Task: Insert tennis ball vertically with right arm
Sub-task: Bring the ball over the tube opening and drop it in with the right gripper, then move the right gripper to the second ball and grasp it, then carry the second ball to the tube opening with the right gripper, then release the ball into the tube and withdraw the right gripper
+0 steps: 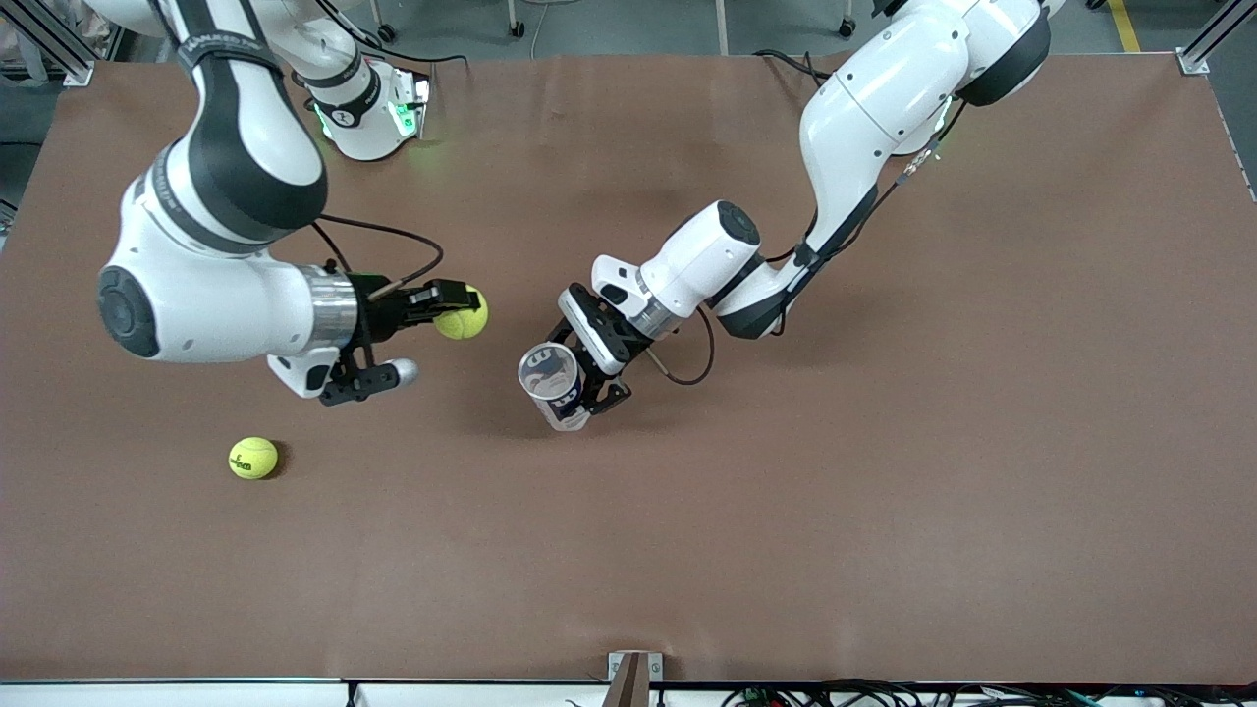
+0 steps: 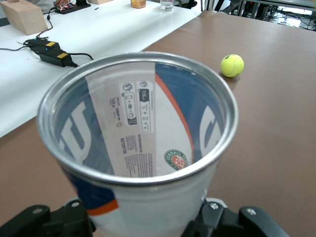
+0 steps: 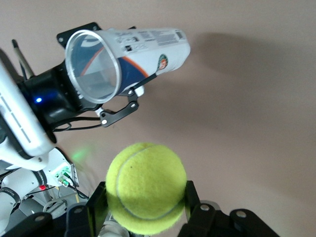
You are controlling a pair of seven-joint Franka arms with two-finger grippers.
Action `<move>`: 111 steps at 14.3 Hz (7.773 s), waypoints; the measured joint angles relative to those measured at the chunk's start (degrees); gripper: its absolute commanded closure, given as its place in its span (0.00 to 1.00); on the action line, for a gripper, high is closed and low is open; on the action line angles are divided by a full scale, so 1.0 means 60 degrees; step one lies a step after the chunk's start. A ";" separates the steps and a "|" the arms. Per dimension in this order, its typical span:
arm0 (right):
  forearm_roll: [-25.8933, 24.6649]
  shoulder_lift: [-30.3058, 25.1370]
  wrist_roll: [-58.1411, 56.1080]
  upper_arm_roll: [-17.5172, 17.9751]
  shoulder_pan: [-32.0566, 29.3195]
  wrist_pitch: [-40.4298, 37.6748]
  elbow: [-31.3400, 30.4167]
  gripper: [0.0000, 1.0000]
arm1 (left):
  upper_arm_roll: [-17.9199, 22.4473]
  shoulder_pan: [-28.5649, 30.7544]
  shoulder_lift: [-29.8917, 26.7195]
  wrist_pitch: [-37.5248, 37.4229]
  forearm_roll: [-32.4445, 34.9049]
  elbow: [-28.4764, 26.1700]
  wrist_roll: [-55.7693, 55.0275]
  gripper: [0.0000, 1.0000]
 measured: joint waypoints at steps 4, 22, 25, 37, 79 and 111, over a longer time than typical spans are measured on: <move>0.0226 0.0002 0.0039 -0.0009 0.0105 0.0009 -0.0004 0.78 | -0.0001 -0.0029 0.0240 0.0076 0.0000 0.0000 -0.0054 0.31; 0.0267 0.1253 0.0028 -0.0034 0.1026 0.2781 -0.0071 0.77 | -0.0002 -0.0332 0.0696 0.0083 0.0000 0.0007 -0.0055 0.31; 0.0251 0.1314 0.0022 -0.0042 0.1053 0.2879 -0.0071 0.00 | -0.0002 -0.0348 0.0697 0.0083 0.0000 0.0008 -0.0055 0.31; -0.3160 0.1300 -0.1438 -0.0559 -0.1362 0.3038 -0.0029 0.00 | 0.0001 -0.0355 0.0718 0.0082 0.0000 0.0014 -0.0055 0.25; -0.2196 0.1308 -0.3044 0.0727 -0.3525 0.1834 -0.0165 0.87 | 0.0008 -0.0404 0.0730 0.0081 0.0000 0.0039 -0.0055 0.24; 0.1146 0.1476 0.0096 0.0966 -0.0105 0.3087 -0.0520 0.00 | 0.0013 -0.0416 0.0800 0.0187 0.0000 -0.0008 -0.0047 0.22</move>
